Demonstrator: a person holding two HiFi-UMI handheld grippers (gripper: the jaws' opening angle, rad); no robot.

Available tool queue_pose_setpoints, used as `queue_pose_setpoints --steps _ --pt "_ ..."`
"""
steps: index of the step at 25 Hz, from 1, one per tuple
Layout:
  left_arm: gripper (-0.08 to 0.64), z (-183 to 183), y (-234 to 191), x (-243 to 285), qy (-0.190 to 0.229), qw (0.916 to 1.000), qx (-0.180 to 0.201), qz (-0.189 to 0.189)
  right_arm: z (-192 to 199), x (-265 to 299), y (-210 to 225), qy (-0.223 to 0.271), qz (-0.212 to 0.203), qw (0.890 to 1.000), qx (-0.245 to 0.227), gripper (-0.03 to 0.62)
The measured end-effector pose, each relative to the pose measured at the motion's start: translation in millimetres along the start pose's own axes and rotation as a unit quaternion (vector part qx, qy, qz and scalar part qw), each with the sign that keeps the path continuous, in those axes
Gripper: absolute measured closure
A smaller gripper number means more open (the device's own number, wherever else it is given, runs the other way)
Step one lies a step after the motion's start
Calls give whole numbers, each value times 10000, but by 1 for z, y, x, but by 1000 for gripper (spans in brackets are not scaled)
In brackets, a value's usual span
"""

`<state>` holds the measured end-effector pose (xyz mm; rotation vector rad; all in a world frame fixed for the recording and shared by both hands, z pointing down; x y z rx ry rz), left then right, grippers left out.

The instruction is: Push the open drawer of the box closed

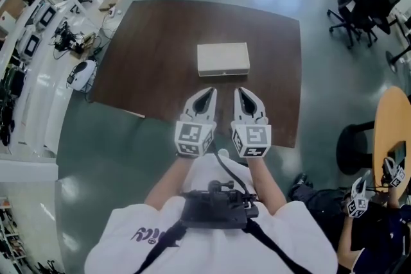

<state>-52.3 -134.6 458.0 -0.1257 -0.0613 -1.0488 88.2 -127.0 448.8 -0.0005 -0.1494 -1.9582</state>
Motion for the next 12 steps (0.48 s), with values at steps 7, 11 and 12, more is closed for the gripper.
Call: queue_pose_setpoints --steps 7,11,12 --pt "549 -8 6 -4 186 9997 88 -98 -10 -10 11 192 106 9997 -65 588" --pt "549 -19 7 -4 314 9995 36 -97 -14 -11 15 249 138 9996 -69 588" --pt "549 -22 7 -4 346 9993 57 -98 -16 -10 16 260 140 9995 -71 588"
Point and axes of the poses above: the fingertips, and each gripper's own axes: x forward along the fingers, y to its right, z out of its underside, the point moved 7 cm from there along -x, backward along the fingers, and after that the axes turned 1 degree about -z, right-handed, at the moved point
